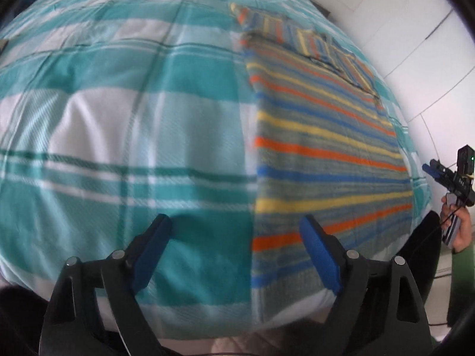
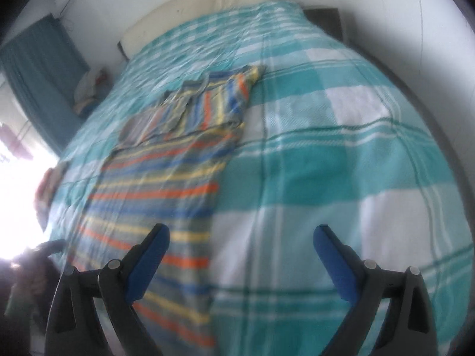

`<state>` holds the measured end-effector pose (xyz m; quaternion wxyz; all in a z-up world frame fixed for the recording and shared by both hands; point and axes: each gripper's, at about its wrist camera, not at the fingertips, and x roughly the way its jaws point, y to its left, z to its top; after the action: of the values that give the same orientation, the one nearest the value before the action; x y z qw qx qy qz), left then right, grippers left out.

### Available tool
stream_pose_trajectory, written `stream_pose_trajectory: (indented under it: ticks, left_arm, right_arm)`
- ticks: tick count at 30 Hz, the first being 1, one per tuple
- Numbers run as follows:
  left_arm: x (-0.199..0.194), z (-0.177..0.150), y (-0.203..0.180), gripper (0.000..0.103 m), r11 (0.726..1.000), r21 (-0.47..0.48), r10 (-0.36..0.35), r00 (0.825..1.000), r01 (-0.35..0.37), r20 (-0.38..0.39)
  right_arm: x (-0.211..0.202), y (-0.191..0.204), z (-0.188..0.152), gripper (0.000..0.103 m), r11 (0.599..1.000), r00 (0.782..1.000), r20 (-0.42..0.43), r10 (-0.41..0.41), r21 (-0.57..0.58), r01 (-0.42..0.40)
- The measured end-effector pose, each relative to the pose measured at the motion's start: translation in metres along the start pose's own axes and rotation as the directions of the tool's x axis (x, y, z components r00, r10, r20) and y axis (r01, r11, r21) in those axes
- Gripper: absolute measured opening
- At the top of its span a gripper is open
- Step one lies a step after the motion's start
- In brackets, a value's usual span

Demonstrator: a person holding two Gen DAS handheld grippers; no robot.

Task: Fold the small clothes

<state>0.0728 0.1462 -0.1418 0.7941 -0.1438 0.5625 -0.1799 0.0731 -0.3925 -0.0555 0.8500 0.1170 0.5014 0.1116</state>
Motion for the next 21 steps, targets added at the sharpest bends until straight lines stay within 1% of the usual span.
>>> stream_pose_trajectory:
  ticks: [2,4,5,6,7,8,10,11,12,13,14,15,16,18,19,21]
  left_arm:
    - [-0.002,-0.012,-0.010,0.088,1.000,0.027,-0.012,1.000,0.012,0.009]
    - [-0.002,-0.021,-0.020,0.082,0.998,0.065,-0.014,1.000,0.014,0.001]
    - [-0.001,-0.025,-0.025,0.081,0.996,0.085,-0.014,1.000,0.015,-0.009]
    - [0.001,-0.028,-0.028,0.078,0.994,0.105,-0.014,1.000,0.016,-0.020]
    - [0.003,-0.031,-0.032,0.075,0.991,0.130,-0.007,1.000,0.010,-0.026]
    - [0.006,-0.033,-0.035,0.071,0.988,0.153,0.006,1.000,-0.002,-0.028]
    - [0.010,-0.034,-0.037,0.053,0.982,0.187,0.044,0.999,-0.038,-0.032]
    - [0.009,-0.033,-0.036,0.047,0.982,0.184,0.040,0.999,-0.032,-0.035]
    - [0.007,-0.033,-0.033,0.030,0.985,0.173,0.024,0.999,-0.016,-0.046]
    - [0.007,-0.031,-0.033,0.013,0.987,0.162,0.011,0.998,0.000,-0.064]
    - [0.007,-0.031,-0.034,0.007,0.987,0.160,0.002,0.997,0.012,-0.082]
    - [0.007,-0.032,-0.035,0.006,0.986,0.166,0.003,0.996,0.012,-0.087]
    - [0.006,-0.033,-0.037,0.005,0.984,0.176,0.012,0.997,0.002,-0.081]
    - [0.002,-0.034,-0.039,0.005,0.985,0.175,0.007,0.997,0.006,-0.075]
    - [-0.003,-0.033,-0.038,0.004,0.987,0.159,-0.013,0.997,0.024,-0.070]
    - [-0.011,-0.027,-0.034,0.004,0.990,0.118,-0.075,0.996,0.081,-0.055]
  right_arm:
    - [-0.004,0.010,-0.025,0.095,0.999,0.995,-0.092,0.045,0.005,-0.045]
    - [-0.002,0.015,-0.049,0.091,0.997,0.983,-0.170,0.074,0.022,-0.071]
    - [0.002,0.016,-0.062,0.086,0.996,0.975,-0.204,0.086,0.036,-0.080]
    - [0.007,0.017,-0.071,0.082,0.995,0.970,-0.225,0.095,0.050,-0.085]
    - [0.012,0.016,-0.078,0.080,0.995,0.967,-0.235,0.095,0.061,-0.083]
    - [0.017,0.015,-0.084,0.078,0.996,0.969,-0.236,0.080,0.067,-0.066]
    - [0.029,0.011,-0.089,0.076,0.995,0.972,-0.226,0.060,0.097,-0.039]
    - [0.035,0.010,-0.091,0.072,0.993,0.971,-0.228,0.065,0.115,-0.040]
    - [0.039,0.014,-0.092,0.063,0.993,0.968,-0.241,0.073,0.107,-0.048]
    - [0.042,0.019,-0.092,0.054,0.995,0.962,-0.261,0.082,0.074,-0.065]
    - [0.042,0.026,-0.092,0.030,0.997,0.958,-0.278,0.073,0.036,-0.065]
    - [0.041,0.032,-0.092,0.012,0.999,0.954,-0.295,0.046,-0.008,-0.051]
    - [0.041,0.036,-0.093,0.009,0.999,0.952,-0.304,0.025,-0.038,-0.038]
    - [0.034,0.038,-0.091,0.007,0.998,0.952,-0.304,0.039,-0.033,-0.052]
    - [0.029,0.038,-0.088,0.007,0.998,0.954,-0.295,0.054,-0.020,-0.063]
    - [0.020,0.038,-0.082,0.007,0.996,0.960,-0.267,0.084,0.002,-0.086]
